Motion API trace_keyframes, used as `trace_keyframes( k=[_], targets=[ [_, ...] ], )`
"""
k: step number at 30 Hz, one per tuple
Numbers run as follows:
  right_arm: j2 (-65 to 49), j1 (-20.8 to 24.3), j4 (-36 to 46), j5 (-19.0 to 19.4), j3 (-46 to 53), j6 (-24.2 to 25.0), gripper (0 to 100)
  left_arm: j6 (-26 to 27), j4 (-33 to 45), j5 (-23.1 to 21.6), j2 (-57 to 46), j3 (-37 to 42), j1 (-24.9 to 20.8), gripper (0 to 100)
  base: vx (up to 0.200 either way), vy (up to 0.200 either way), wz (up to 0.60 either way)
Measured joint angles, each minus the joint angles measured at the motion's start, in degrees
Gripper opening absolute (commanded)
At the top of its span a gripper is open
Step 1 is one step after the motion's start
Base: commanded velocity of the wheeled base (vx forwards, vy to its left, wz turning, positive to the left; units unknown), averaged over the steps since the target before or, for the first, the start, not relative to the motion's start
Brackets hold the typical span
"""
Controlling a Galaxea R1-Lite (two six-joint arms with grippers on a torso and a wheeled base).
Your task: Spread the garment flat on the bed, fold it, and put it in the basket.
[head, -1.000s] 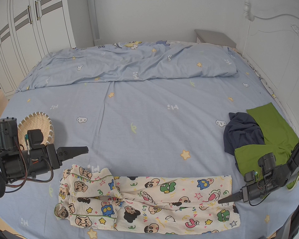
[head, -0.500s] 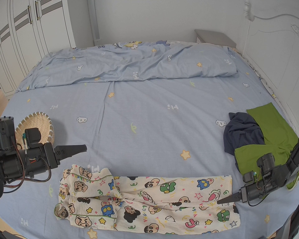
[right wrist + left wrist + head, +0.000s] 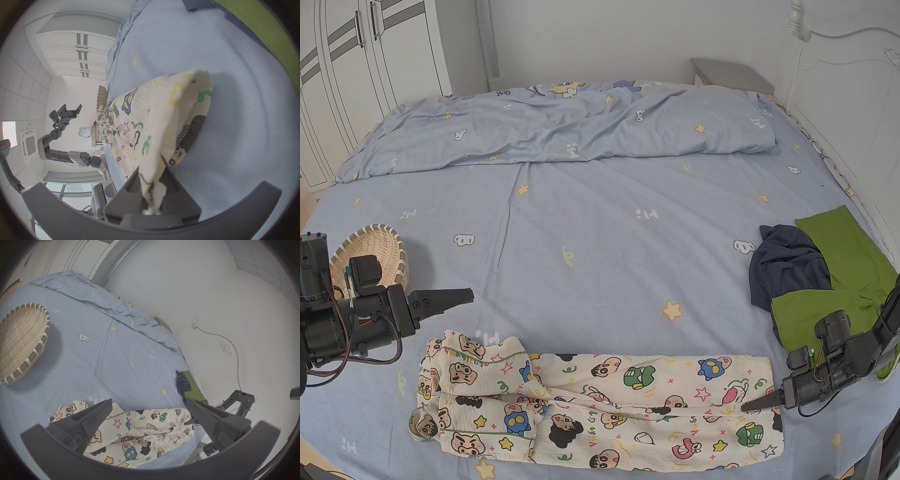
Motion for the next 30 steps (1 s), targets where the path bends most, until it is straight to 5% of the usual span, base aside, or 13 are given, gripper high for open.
trace_keyframes(
  k=[20,30],
  targets=[
    [-1.4,0.6,3.1,-1.0,-0.9,1.7,0,-1.4,-0.3,-0.2,1.0,-1.3,-0.6,100,0.000,0.000,0.00],
    [-4.5,3.9,6.7,-6.2,-1.9,3.4,0,-4.5,-0.1,-0.2,1.0,-1.9,-0.8,100,0.000,0.000,0.00]
  ],
)
